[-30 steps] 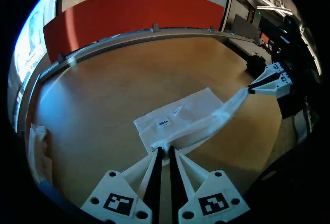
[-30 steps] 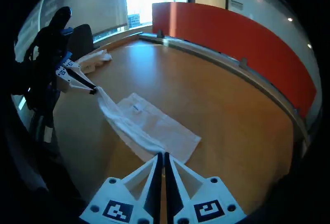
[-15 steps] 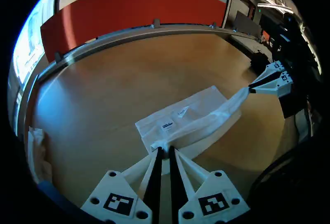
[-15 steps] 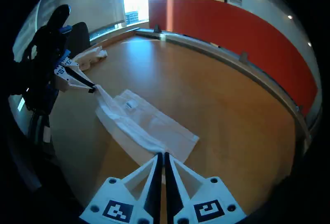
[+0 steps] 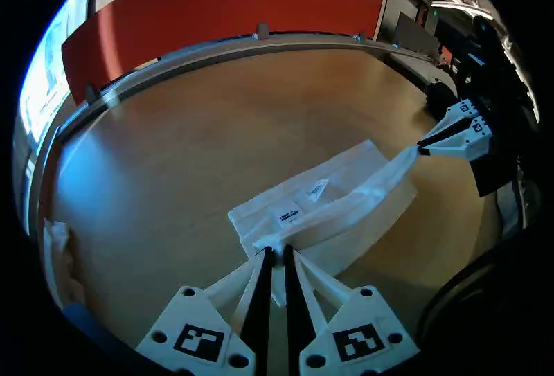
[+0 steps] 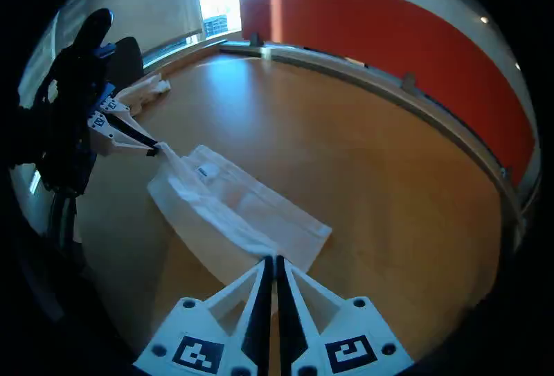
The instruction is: Fold towel
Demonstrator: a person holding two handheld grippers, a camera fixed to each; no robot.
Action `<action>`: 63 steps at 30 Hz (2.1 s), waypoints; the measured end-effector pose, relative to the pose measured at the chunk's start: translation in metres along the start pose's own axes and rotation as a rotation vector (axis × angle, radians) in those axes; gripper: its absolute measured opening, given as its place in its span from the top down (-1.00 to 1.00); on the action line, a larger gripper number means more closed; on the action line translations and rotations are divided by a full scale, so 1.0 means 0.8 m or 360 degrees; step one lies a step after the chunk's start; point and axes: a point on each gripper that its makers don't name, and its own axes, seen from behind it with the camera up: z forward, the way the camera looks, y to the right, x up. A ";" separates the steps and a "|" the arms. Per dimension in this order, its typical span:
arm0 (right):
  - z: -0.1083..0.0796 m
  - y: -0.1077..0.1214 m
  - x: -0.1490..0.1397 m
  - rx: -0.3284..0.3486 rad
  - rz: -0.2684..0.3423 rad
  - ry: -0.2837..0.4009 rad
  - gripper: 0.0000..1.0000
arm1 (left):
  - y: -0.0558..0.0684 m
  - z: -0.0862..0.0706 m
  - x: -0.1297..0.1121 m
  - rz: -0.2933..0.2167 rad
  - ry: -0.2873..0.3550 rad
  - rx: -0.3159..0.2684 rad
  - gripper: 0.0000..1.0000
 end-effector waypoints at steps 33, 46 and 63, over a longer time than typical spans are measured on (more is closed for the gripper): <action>0.065 0.031 -0.016 -0.0123 0.0087 -0.0053 0.65 | -0.027 0.055 -0.007 -0.0032 -0.0010 0.0131 0.56; 0.067 0.054 -0.011 -0.0239 0.0109 -0.0030 0.03 | -0.045 0.056 -0.002 0.0005 0.0006 0.0217 0.17; 0.053 0.065 -0.003 -0.0302 0.0118 0.0029 -0.90 | -0.057 0.040 0.005 -0.0018 0.0054 0.0262 -0.73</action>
